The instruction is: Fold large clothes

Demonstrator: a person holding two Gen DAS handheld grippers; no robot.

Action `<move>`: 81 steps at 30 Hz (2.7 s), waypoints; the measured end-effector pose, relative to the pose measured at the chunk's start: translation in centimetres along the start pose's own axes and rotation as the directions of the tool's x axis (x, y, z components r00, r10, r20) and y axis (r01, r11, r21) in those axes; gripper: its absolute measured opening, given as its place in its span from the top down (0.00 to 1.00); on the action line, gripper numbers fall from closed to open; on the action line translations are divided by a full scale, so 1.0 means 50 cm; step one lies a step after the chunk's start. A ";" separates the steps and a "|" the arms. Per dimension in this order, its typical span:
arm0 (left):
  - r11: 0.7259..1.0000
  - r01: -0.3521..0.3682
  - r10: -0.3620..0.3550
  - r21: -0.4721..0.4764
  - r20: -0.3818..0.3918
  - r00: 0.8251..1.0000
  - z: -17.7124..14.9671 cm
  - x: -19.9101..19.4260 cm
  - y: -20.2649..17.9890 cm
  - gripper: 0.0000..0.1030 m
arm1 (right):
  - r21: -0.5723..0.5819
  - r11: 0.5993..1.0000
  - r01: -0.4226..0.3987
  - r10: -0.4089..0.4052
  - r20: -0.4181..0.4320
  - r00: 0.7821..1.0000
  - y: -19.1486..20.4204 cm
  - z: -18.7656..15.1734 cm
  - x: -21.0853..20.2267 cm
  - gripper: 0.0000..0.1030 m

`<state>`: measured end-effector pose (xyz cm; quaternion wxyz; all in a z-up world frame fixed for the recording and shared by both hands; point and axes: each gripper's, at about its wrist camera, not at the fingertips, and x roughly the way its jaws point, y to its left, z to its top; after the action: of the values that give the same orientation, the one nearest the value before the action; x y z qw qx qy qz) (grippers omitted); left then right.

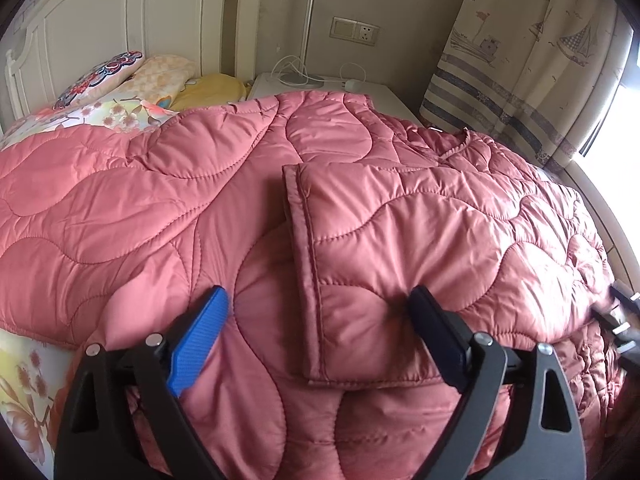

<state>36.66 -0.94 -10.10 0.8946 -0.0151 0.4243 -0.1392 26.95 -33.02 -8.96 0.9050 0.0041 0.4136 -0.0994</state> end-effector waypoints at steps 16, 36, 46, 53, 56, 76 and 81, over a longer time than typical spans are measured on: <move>0.523 0.093 0.303 -0.847 0.287 0.909 -0.171 -0.335 0.654 0.09 | 0.043 0.998 -0.040 0.039 0.031 0.999 -0.016 -0.005 -0.016 0.15; 1.000 0.029 -0.020 -0.010 0.512 0.859 0.116 -0.328 -0.062 0.91 | 0.092 0.992 -0.088 0.083 0.065 0.994 -0.025 -0.005 -0.026 0.15; 0.955 0.121 -0.176 0.270 0.191 0.966 0.015 -0.119 -0.284 0.31 | 0.103 0.989 -0.107 0.100 0.064 0.993 -0.031 -0.007 -0.026 0.15; 0.994 -0.033 0.072 -0.108 0.387 0.919 0.004 -0.251 0.013 0.02 | 0.109 0.986 -0.123 0.117 0.064 0.991 -0.039 -0.003 -0.022 0.15; 0.945 -0.111 0.203 -0.308 0.285 0.937 -0.021 -0.222 0.141 0.03 | 0.110 0.986 -0.126 0.119 0.066 0.991 -0.042 -0.003 -0.022 0.15; 0.890 -0.234 0.279 -0.392 0.060 0.958 -0.092 -0.143 0.207 0.02 | 0.302 0.858 -0.416 0.423 0.048 0.905 0.024 0.056 0.004 0.26; 0.887 -0.222 0.267 -0.406 0.057 0.962 -0.095 -0.141 0.214 0.02 | 0.269 0.873 -0.407 0.376 0.161 0.913 0.022 0.072 -0.050 0.84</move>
<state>31.34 11.60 -9.38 0.9056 -0.1496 0.3917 0.0641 28.25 -31.83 -4.79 0.9155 0.2184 0.3370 0.0249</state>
